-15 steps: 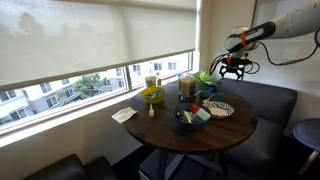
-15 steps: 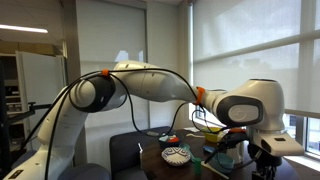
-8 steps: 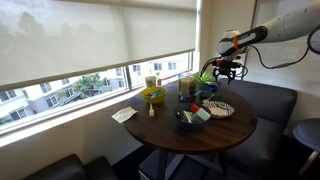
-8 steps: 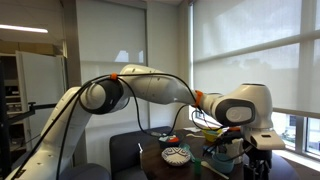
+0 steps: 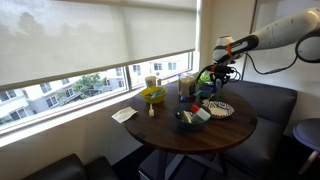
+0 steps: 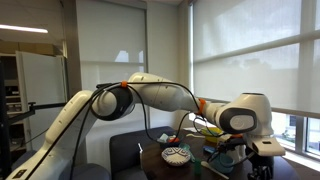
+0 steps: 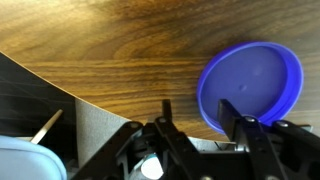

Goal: Put the dark blue lid on top of the glass container

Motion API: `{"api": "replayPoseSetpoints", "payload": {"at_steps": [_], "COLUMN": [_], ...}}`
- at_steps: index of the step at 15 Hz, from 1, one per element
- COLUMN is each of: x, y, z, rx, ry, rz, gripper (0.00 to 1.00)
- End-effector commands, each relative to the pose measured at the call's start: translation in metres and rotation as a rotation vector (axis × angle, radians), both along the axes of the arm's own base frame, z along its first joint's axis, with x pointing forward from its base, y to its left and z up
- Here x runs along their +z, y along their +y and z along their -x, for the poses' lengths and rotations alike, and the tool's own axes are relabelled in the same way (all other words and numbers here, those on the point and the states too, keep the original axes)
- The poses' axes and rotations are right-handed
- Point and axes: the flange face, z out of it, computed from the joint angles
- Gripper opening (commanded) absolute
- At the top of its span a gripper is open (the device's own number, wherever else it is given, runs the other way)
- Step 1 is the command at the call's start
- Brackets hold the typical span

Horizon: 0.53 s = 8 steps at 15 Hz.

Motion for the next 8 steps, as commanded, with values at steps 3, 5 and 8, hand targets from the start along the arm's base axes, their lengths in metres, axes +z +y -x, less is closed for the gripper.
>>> {"api": "replayPoseSetpoints", "payload": {"at_steps": [3,5,8], "x": [-0.009,-0.006,0.018], "y": [0.002,0.003,0.003], "z": [-0.017,-0.016,-0.008], "rx": [0.0,0.005,0.009], "ry": [-0.004,-0.001,-0.048], "rz": [0.029,0.028,0.04], "gripper": [0.18,0.03,0.0]}}
